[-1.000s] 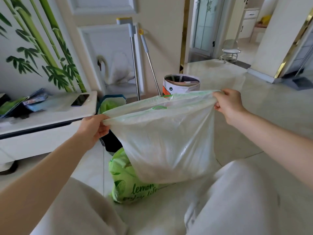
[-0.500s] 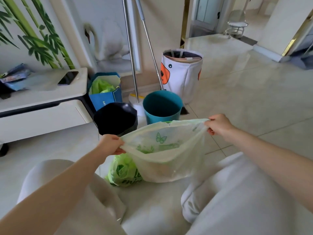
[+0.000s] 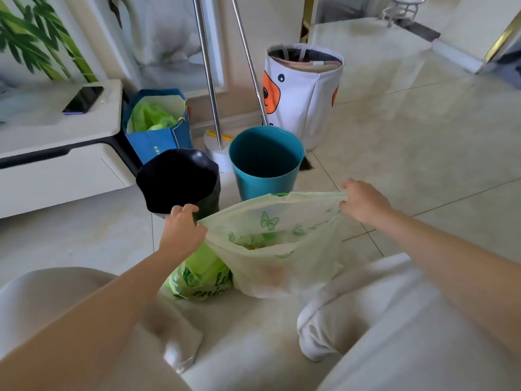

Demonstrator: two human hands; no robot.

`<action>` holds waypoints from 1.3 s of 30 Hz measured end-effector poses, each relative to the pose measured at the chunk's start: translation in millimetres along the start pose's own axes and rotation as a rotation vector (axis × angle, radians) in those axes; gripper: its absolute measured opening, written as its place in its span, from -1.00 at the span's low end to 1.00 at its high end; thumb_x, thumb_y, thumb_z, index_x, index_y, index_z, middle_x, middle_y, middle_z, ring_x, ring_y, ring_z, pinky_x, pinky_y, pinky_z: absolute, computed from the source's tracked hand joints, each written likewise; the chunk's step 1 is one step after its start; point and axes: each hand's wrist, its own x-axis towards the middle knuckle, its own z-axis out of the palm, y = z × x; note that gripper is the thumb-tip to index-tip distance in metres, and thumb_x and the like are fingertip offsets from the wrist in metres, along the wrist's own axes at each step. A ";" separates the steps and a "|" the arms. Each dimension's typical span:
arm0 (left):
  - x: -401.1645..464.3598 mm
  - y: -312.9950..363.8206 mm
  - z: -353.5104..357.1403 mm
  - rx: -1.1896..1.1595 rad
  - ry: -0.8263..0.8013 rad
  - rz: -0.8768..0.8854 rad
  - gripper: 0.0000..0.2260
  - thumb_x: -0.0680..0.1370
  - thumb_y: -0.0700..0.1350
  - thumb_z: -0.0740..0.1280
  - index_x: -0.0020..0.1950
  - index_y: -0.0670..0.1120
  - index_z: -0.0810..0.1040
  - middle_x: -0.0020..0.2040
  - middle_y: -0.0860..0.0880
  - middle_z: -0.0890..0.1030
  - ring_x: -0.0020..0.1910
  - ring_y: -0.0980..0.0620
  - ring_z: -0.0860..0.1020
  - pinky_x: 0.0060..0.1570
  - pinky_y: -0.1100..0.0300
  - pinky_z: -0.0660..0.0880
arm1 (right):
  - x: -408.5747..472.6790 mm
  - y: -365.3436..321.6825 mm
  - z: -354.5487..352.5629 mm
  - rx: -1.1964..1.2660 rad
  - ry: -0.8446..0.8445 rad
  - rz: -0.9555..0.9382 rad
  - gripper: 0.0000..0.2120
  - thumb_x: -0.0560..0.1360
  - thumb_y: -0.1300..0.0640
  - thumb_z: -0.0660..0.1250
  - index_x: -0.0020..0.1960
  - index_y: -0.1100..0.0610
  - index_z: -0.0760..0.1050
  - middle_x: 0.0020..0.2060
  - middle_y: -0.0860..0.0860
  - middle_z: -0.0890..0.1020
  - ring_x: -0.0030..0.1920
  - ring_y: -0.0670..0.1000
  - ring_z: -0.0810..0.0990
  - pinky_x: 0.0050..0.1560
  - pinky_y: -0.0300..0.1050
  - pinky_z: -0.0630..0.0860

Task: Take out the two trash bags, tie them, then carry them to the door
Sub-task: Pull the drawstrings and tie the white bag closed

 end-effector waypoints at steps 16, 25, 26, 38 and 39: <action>-24.0 73.1 101.2 0.413 -0.133 1.134 -0.65 0.40 0.17 0.31 0.07 -0.02 0.57 -0.02 0.04 0.61 -0.07 -0.02 0.58 -0.14 0.18 0.53 | 44.5 -58.8 35.6 -0.044 -0.218 -0.314 -0.56 0.54 0.12 0.23 0.39 0.21 0.33 0.30 0.19 0.47 0.26 0.22 0.46 0.24 0.07 0.45; -22.7 96.0 127.8 0.634 -0.097 1.213 -0.56 0.20 0.16 0.51 -0.05 -0.04 0.54 -0.24 0.02 0.57 -0.32 -0.02 0.51 -0.32 0.16 0.44 | 60.2 -70.7 50.7 -0.130 -0.417 -0.297 -0.64 0.55 0.15 0.23 0.32 0.20 0.41 0.19 0.17 0.57 0.14 0.18 0.56 0.18 0.08 0.51; -21.7 96.3 129.9 0.617 -0.091 1.220 -0.65 0.22 0.10 0.51 -0.13 -0.04 0.54 -0.32 0.03 0.57 -0.36 -0.02 0.50 -0.35 0.18 0.43 | 60.1 -71.6 50.1 -0.135 -0.417 -0.303 -0.67 0.55 0.17 0.23 0.28 0.22 0.46 0.18 0.18 0.58 0.15 0.20 0.56 0.19 0.08 0.51; -9.5 112.5 90.0 0.535 -0.411 1.032 -0.69 0.52 0.16 0.28 -0.02 -0.07 0.58 -0.11 -0.03 0.63 -0.11 -0.07 0.56 -0.07 0.05 0.50 | 57.9 -65.7 27.3 0.042 -0.322 -0.295 -0.86 0.47 0.23 0.30 -0.05 0.20 0.62 -0.08 0.11 0.68 -0.04 0.12 0.62 0.01 -0.02 0.55; -7.3 114.9 80.6 0.511 -0.435 1.005 -0.71 0.52 0.15 0.28 0.00 -0.06 0.57 -0.08 -0.01 0.61 -0.09 -0.04 0.55 -0.05 0.04 0.51 | 56.8 -64.2 23.6 0.045 -0.291 -0.283 -0.86 0.47 0.24 0.29 -0.07 0.20 0.62 -0.09 0.11 0.68 -0.05 0.14 0.62 0.00 -0.01 0.56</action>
